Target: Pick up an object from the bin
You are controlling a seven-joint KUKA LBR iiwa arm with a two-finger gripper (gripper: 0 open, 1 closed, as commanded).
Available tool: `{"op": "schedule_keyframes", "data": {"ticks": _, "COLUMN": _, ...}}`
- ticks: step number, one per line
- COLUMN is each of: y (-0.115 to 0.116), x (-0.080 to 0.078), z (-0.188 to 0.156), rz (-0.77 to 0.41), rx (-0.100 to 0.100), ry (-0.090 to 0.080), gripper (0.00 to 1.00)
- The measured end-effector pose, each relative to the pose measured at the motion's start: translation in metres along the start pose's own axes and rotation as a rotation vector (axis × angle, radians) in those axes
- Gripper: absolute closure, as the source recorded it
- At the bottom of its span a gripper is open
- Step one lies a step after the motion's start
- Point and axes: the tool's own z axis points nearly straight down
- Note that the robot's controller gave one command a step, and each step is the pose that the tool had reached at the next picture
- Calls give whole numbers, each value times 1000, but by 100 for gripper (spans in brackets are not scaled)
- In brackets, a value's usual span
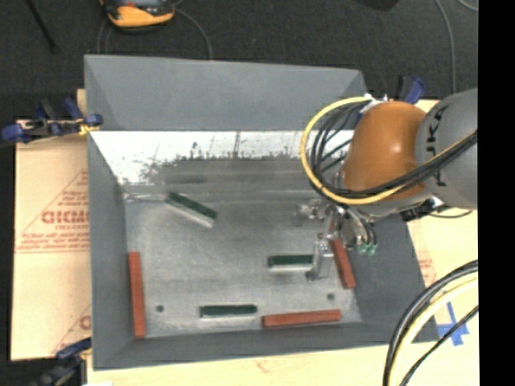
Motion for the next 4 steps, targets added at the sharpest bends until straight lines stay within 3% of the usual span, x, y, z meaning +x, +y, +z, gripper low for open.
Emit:
{"op": "schedule_keyframes", "data": {"ticks": 1, "y": 0, "x": 0, "z": 0, "rz": -1, "rx": 0, "ry": 0, "gripper": 0}}
{"op": "schedule_keyframes", "data": {"ticks": 2, "y": -20, "x": -3, "z": 68, "rz": 78, "rx": -4, "ry": -4, "gripper": 0}}
{"op": "schedule_keyframes", "data": {"ticks": 3, "y": -24, "x": -6, "z": 94, "rz": 122, "rx": -4, "ry": -10, "gripper": 0}}
{"op": "schedule_keyframes", "data": {"ticks": 4, "y": -15, "x": -1, "z": 82, "rz": 457, "rx": -4, "ry": -4, "gripper": 0}}
